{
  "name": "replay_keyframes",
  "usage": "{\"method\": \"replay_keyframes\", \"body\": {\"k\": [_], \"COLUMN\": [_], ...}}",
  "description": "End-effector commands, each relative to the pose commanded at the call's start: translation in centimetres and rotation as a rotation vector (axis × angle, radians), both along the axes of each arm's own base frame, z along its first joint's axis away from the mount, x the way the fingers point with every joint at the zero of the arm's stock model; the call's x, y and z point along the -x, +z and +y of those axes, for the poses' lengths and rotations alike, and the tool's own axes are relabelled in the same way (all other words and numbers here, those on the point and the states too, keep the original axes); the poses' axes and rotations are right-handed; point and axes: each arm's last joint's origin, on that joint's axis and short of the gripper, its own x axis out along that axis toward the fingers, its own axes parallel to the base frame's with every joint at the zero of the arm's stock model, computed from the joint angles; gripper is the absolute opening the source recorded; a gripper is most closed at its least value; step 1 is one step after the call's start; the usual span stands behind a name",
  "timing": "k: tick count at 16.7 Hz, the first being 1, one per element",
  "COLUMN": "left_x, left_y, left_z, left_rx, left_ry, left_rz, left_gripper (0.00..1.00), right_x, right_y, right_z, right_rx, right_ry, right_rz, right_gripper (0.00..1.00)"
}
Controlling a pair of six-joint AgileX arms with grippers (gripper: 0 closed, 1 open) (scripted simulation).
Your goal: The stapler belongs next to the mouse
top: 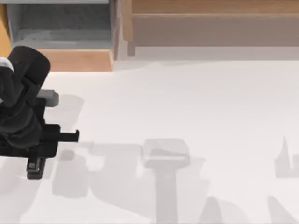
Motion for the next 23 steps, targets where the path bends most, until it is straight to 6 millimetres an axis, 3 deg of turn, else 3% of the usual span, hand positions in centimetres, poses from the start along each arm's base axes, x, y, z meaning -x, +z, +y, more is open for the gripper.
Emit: {"method": "replay_keyframes", "body": {"k": [10,23], "left_x": [-0.2,-0.1], "left_y": [0.3,-1.4], "left_z": [-0.2,0.3], "left_rx": [-0.007,-0.077], "left_ry": [-0.010,-0.012], "left_rz": [-0.023,0.005], "left_gripper": [0.00,0.00], "right_x": [0.0,0.0], "right_y": [0.0,0.0], "right_z": [0.0,0.0], "right_rx": [0.000,0.000], "right_ry": [0.000,0.000], "right_rz": [0.000,0.000], "right_gripper": [1.00,1.00]}}
